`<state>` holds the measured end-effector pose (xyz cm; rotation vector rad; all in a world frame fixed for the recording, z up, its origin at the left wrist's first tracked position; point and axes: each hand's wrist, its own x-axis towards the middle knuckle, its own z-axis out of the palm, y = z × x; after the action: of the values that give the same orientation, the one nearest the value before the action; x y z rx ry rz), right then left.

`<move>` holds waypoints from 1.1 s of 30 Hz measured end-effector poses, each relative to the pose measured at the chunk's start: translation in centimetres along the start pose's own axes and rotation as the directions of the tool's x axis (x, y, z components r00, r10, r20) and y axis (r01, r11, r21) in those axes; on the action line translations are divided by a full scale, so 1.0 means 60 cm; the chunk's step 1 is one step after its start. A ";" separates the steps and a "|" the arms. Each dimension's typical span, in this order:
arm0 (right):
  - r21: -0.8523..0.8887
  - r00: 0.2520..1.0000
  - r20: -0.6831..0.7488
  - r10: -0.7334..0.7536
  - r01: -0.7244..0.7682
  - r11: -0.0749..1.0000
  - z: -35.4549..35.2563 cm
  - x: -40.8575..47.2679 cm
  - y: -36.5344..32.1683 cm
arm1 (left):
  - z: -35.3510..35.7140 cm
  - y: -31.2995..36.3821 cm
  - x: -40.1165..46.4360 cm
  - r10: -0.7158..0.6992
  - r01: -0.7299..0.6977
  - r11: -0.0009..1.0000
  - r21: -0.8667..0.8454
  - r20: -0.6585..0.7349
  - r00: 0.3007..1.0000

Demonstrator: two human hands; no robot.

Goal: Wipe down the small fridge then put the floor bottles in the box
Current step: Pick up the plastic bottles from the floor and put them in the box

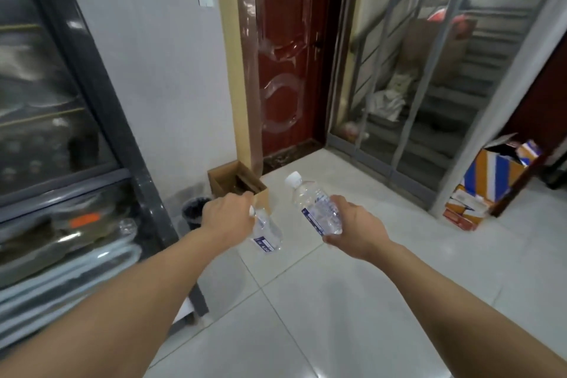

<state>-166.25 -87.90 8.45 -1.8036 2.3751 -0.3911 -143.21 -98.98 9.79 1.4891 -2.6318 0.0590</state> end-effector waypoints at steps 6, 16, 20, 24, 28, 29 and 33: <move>-0.059 0.997 0.057 -0.056 0.059 0.997 -0.039 0.160 0.154 | 0.006 0.113 0.169 -0.106 0.106 0.994 0.003 0.015 0.994; -0.036 0.992 0.053 -0.113 0.115 0.993 -0.070 0.437 0.295 | 0.025 0.196 0.448 -0.140 0.139 0.990 0.016 0.058 0.988; -0.039 0.993 0.035 -0.111 0.112 0.993 -0.088 0.569 0.342 | 0.034 0.206 0.602 -0.128 0.130 0.991 -0.045 0.035 0.991; -0.065 0.997 -0.003 -0.081 0.080 0.995 -0.111 0.698 0.390 | 0.033 0.214 0.749 -0.117 0.119 0.989 -0.083 0.024 0.993; -0.041 0.997 0.006 -0.080 0.080 0.996 -0.120 0.823 0.438 | 0.043 0.230 0.875 -0.118 0.119 0.992 -0.032 0.016 0.993; -0.030 0.996 0.013 -0.086 0.086 0.996 -0.118 0.854 0.450 | 0.046 0.234 0.904 -0.120 0.121 0.992 -0.020 0.015 0.993; -0.023 0.986 0.030 -0.167 0.167 0.986 -0.110 0.993 0.494 | 0.063 0.237 1.023 -0.153 0.153 0.988 0.002 0.029 0.988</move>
<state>-211.81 -136.88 9.32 -2.0135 2.2277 -0.3527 -187.00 -144.24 13.81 1.6985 -2.5297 0.0231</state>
